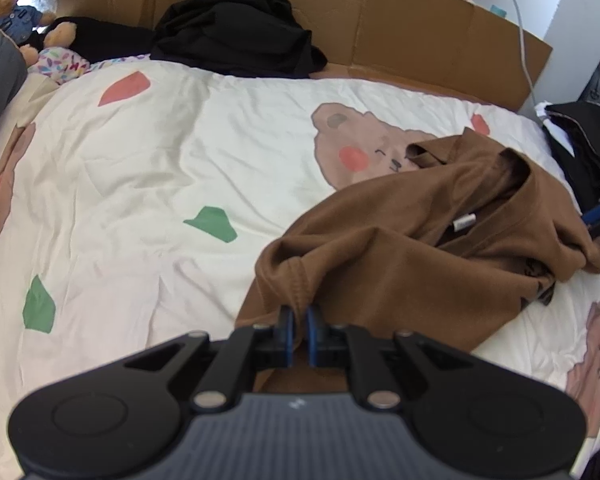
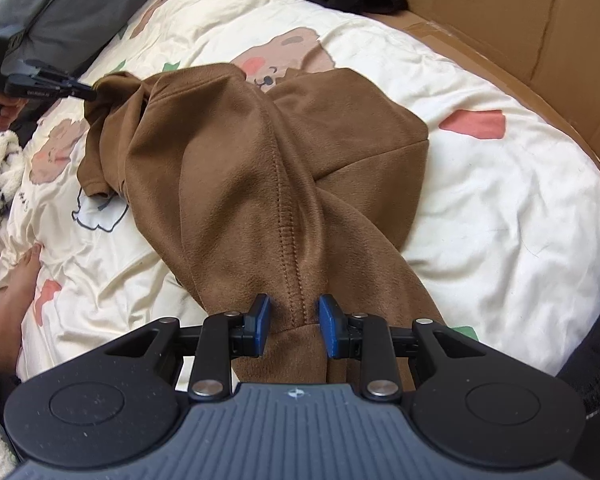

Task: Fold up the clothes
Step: 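Pull the held edges apart with both tools to spread the shirt flat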

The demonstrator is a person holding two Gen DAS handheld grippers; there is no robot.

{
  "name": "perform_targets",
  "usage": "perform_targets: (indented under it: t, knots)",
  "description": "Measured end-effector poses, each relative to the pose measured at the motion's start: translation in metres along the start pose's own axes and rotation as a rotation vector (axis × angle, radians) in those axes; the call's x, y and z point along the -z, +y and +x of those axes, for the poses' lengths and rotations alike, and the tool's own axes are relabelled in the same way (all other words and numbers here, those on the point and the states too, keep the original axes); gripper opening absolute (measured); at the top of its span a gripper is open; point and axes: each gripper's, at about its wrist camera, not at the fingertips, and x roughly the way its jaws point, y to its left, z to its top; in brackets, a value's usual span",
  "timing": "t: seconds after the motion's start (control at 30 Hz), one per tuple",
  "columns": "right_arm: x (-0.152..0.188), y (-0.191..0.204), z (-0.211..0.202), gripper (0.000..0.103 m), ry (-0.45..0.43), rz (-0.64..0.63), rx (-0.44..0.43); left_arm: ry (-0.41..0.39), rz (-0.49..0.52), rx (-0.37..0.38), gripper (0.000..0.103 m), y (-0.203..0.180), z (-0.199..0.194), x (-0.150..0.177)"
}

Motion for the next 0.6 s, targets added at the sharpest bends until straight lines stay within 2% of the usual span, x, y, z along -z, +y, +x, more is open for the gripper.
perform_targets:
  t: [0.17,0.2,0.23,0.5,0.6]
  knots:
    - [0.001,0.005,0.010,0.028,0.032,-0.036,0.005,0.003,0.023,-0.003,0.008,-0.001,0.000,0.000]
    - [0.002,0.007,0.012,0.018,0.038,-0.050,0.016,0.005,0.029,-0.002,0.008,-0.001,-0.001,0.001]
    - [0.002,0.009,0.012,0.013,0.041,-0.059,0.023,0.007,0.035,0.000,0.008,0.000,-0.001,0.002]
    - [0.003,0.011,-0.001,0.011,0.035,-0.095,0.075,0.027,0.067,0.011,0.013,0.004,-0.006,0.013]
    - [0.003,0.006,-0.006,0.011,0.029,-0.088,0.096,0.038,0.147,0.004,0.013,0.004,-0.012,0.017]
